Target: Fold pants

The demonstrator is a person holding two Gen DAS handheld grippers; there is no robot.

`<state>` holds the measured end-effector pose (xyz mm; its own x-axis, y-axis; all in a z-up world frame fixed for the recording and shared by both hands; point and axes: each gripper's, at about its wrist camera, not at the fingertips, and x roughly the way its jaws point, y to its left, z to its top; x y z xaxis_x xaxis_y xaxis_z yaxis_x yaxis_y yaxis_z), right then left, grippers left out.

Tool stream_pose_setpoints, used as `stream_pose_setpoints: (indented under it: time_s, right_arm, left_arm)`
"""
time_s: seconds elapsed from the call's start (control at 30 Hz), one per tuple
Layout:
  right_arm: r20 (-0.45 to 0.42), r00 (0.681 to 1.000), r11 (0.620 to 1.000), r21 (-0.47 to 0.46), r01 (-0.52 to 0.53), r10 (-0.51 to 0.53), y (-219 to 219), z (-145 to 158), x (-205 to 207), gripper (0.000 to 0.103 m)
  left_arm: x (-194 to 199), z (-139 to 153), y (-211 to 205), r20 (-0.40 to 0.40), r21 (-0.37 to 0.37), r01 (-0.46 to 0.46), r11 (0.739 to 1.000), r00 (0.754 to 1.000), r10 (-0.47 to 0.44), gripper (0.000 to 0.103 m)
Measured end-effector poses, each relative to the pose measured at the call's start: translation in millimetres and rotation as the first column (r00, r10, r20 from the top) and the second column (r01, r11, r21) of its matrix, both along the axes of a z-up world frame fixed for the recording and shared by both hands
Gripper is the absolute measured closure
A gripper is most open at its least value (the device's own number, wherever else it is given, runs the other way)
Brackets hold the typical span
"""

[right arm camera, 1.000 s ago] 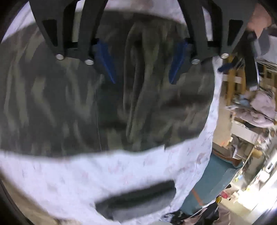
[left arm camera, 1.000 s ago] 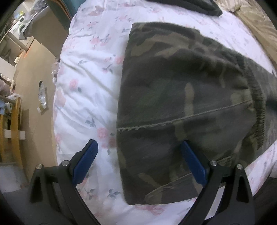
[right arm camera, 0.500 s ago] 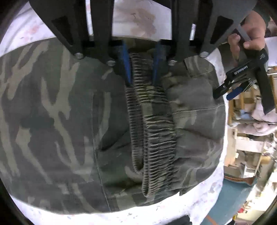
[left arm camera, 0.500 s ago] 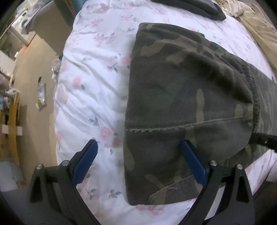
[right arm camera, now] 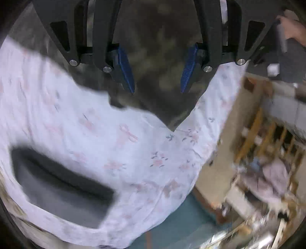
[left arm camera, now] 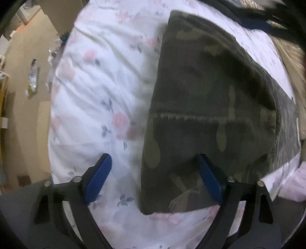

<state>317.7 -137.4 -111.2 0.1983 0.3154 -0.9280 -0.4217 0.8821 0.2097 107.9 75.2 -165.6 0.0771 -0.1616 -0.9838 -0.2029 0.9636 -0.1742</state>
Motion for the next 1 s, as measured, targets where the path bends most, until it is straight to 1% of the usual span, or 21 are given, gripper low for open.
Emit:
stream_pose_setpoints:
  time_s: [0.03, 0.07, 0.1, 0.13, 0.17, 0.2, 0.23, 0.27, 0.33, 0.37, 0.4, 0.43, 0.47, 0.53, 0.63, 0.77, 0.83, 0.9, 0.93, 0.97, 1.0]
  right_arm:
    - [-0.007, 1.000, 0.999, -0.037, -0.020, 0.020, 10.6, -9.6, 6.5, 0.052]
    - [-0.032, 0.999, 0.996, -0.084, -0.041, 0.038, 18.6, -26.0, 17.6, 0.055]
    - [-0.048, 0.998, 0.994, -0.095, -0.052, 0.048, 21.0, -33.3, 20.5, 0.066]
    - [-0.068, 0.996, 0.993, -0.094, -0.069, 0.063, 24.3, -40.8, 24.9, 0.075]
    - [-0.082, 0.992, 0.991, -0.085, -0.104, 0.097, 28.7, -46.7, 26.0, 0.096]
    - [-0.081, 0.986, 0.985, -0.080, -0.152, 0.145, 29.3, -47.3, 21.0, 0.102]
    - [-0.067, 0.981, 0.977, -0.100, -0.189, 0.183, 35.7, -48.1, 19.0, 0.102]
    - [-0.041, 0.974, 0.968, -0.110, -0.225, 0.221, 38.9, -43.5, 16.6, 0.103]
    - [0.037, 0.974, 0.969, -0.110, -0.220, 0.225, 38.9, -29.3, 21.7, 0.103]
    - [0.070, 0.980, 0.980, -0.080, -0.181, 0.186, 32.2, -20.0, 30.6, 0.103]
    - [0.063, 0.982, 0.983, -0.063, -0.172, 0.176, 29.7, -20.2, 35.1, 0.103]
    - [0.051, 0.982, 0.981, -0.084, -0.177, 0.182, 31.8, -25.0, 36.6, 0.103]
    - [0.031, 0.978, 0.970, -0.143, -0.198, 0.204, 37.9, -38.0, 35.1, 0.103]
    - [0.036, 0.976, 0.962, -0.183, -0.204, 0.214, 40.4, -47.0, 31.0, 0.102]
    - [0.014, 0.989, 0.979, -0.143, -0.142, 0.146, 29.1, -38.6, 27.7, 0.096]
    - [0.057, 0.996, 0.997, -0.037, -0.069, 0.071, -14.1, -1.3, -2.1, 0.096]
    - [0.042, 0.997, 0.998, 0.000, -0.059, 0.059, -27.5, 0.4, -20.7, 0.096]
    - [0.004, 0.999, 0.997, -0.050, -0.051, 0.051, -32.2, -16.8, -37.1, 0.096]
    - [-0.045, 0.998, 0.995, -0.083, -0.053, 0.050, -32.9, -34.4, -41.7, 0.096]
    - [-0.061, 0.997, 0.990, -0.131, -0.058, 0.050, -34.3, -44.9, -45.2, 0.103]
    - [-0.033, 0.998, 0.969, -0.239, -0.054, 0.047, -33.5, -56.0, -46.8, 0.103]
  left_arm:
    - [-2.3, -3.5, 2.4, -0.010, -0.031, -0.003, 1.000, 1.000, 0.003, 0.029]
    - [-3.9, -6.3, 2.8, -0.020, -0.066, -0.001, 0.998, 1.000, 0.000, 0.040]
    - [-5.3, -9.4, 1.2, -0.038, -0.100, 0.016, 0.995, 0.999, -0.020, 0.045]
    - [-7.0, -11.0, -2.7, -0.045, -0.108, 0.039, 0.993, 0.998, -0.044, 0.054]
    - [-8.1, -11.5, -7.0, -0.047, -0.110, 0.064, 0.992, 0.996, -0.069, 0.067]
    - [-8.8, -12.4, -12.5, -0.050, -0.113, 0.095, 0.989, 0.994, -0.101, 0.076]
    - [-9.4, -13.0, -18.1, -0.054, -0.106, 0.127, 0.986, 0.990, -0.133, 0.088]
    - [-9.7, -12.7, -22.7, -0.054, -0.089, 0.151, 0.985, 0.986, -0.156, 0.092]
    - [-10.2, -11.8, -26.5, -0.064, -0.085, 0.165, 0.983, 0.983, -0.170, 0.095]
    - [-9.3, -11.0, -26.1, -0.066, -0.087, 0.165, 0.982, 0.983, -0.171, 0.095]
    - [-8.2, -10.2, -29.0, -0.070, -0.086, 0.163, 0.983, 0.983, -0.169, 0.095]
    - [-8.2, -10.6, -30.2, -0.076, -0.080, 0.165, 0.983, 0.982, -0.171, 0.095]
    - [-8.0, -10.2, -32.8, -0.076, -0.066, 0.171, 0.983, 0.981, -0.176, 0.095]
    - [-5.8, -9.0, -36.5, -0.080, -0.025, 0.177, 0.984, 0.981, -0.178, 0.090]
    - [-4.7, -4.9, -46.4, -0.082, -0.012, 0.166, 0.986, 0.983, -0.166, 0.089]
    - [-5.9, -3.1, -43.0, -0.075, -0.013, 0.175, 0.985, 0.982, -0.175, 0.090]
    - [-1.3, -3.4, -54.2, -0.077, -0.012, 0.177, 0.984, 0.981, -0.177, 0.090]
    - [-0.8, -3.6, -55.0, -0.080, -0.013, 0.179, 0.984, 0.981, -0.179, 0.091]
    - [-1.9, -8.2, -52.9, -0.079, -0.004, 0.189, 0.982, 0.979, -0.189, 0.092]
    - [-2.3, -8.1, -54.8, -0.078, 0.004, 0.195, 0.981, 0.978, -0.195, 0.092]
    - [-2.0, -7.7, -56.9, -0.078, 0.012, 0.201, 0.979, 0.977, -0.200, 0.092]
